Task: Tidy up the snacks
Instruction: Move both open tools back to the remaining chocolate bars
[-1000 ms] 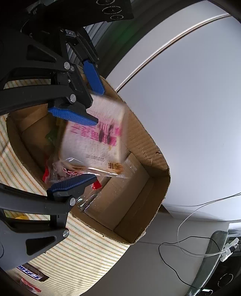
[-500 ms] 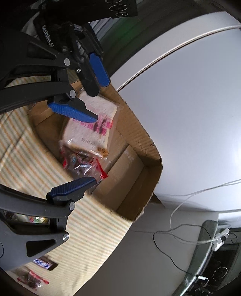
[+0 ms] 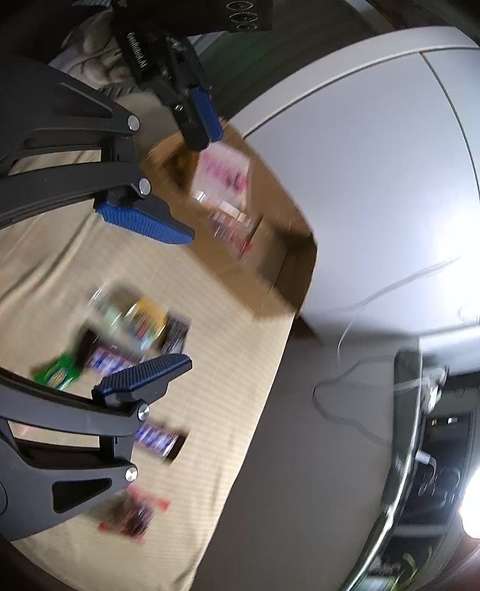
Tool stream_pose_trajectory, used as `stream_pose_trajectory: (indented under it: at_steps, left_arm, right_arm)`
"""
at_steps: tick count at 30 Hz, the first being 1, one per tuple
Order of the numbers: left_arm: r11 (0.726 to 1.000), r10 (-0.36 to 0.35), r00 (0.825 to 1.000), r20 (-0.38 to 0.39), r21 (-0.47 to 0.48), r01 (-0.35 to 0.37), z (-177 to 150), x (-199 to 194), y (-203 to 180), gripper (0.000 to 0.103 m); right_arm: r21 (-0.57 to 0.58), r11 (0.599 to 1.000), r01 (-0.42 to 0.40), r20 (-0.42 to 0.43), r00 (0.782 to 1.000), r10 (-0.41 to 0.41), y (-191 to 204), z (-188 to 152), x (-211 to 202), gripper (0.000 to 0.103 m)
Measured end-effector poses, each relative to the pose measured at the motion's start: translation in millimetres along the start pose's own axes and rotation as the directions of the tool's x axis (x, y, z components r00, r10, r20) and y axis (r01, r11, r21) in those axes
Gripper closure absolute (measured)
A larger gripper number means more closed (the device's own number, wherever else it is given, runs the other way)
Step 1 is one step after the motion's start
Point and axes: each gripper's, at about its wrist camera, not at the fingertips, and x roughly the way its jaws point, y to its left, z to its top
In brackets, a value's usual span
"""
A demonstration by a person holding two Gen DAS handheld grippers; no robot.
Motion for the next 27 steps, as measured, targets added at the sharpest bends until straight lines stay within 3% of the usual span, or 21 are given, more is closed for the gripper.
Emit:
stream_pose_trajectory:
  at_steps: [2,7,12,20,27]
  left_arm:
    - [1.0,-0.019,1.0,-0.018,0.011,0.019,-4,6,-10,0.059]
    - [0.996,-0.061,0.995,-0.074,0.053,0.065,-15,22,-34,0.059]
    - [0.992,-0.097,0.985,-0.142,0.067,0.107,-26,43,-51,0.059]
    - [0.986,-0.115,0.966,-0.232,0.091,0.14,-39,73,-65,0.069]
    - [0.983,-0.083,0.96,-0.269,0.136,0.123,-41,91,-72,0.071]
  right_arm:
    - [0.024,0.999,0.027,-0.007,1.0,-0.027,-14,-10,-10,0.023]
    - [0.042,0.992,0.116,-0.037,0.993,-0.115,-44,-41,-26,0.023]
    - [0.057,0.993,0.099,-0.081,0.992,-0.094,-63,-67,-30,0.024]
    - [0.01,0.998,0.062,-0.148,0.987,-0.059,-63,-92,-20,0.046]
    - [-0.088,0.995,0.049,-0.179,0.982,-0.064,-44,-85,4,0.046]
